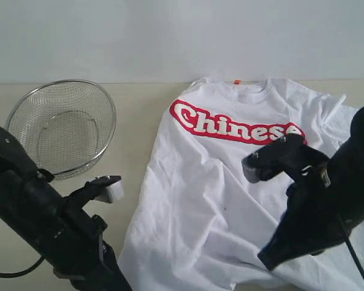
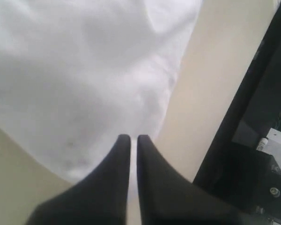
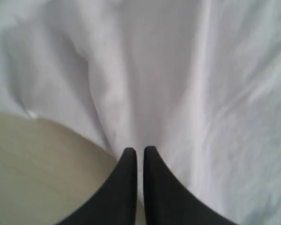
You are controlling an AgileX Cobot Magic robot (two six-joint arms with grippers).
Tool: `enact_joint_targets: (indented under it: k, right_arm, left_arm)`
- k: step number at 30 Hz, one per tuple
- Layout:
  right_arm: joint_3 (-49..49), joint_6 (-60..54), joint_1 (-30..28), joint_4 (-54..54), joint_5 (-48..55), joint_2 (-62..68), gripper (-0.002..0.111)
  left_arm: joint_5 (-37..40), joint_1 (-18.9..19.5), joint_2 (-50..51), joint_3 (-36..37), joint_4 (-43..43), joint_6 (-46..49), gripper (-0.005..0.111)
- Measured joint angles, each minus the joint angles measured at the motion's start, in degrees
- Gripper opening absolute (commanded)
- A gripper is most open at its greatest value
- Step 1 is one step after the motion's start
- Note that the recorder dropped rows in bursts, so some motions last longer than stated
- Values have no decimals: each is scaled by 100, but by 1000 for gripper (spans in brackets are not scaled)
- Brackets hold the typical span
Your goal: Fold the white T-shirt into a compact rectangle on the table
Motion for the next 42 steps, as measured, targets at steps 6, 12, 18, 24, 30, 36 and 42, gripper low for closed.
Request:
enact_joint_targets:
  k: [6, 12, 18, 24, 30, 36, 42]
  right_arm:
    - [-13, 36, 0, 289, -446, -143, 0]
    - [-13, -8, 0, 298, -603, -143, 0]
    - [-13, -113, 0, 298, -712, -143, 0]
    - [-13, -142, 0, 275, -701, -143, 0]
    - [-13, 154, 0, -115, -630, -131, 0]
    - [-13, 1700, 0, -1531, -506, 670, 0]
    - [-13, 2039, -163, -1708, -630, 1306, 0]
  left_arm:
    - [-377, -393, 280, 0, 40, -181, 5]
    - [-508, -407, 574, -12, 144, -379, 5]
    - [-444, -433, 589, -73, 697, -1068, 5]
    - [-306, -436, 556, -124, 1408, -1682, 5]
    - [-221, -445, 347, -135, 2267, -2195, 5]
    - [-313, -445, 60, -83, 2975, -2528, 5]
    - [-369, -445, -119, -58, 3123, -2551, 5]
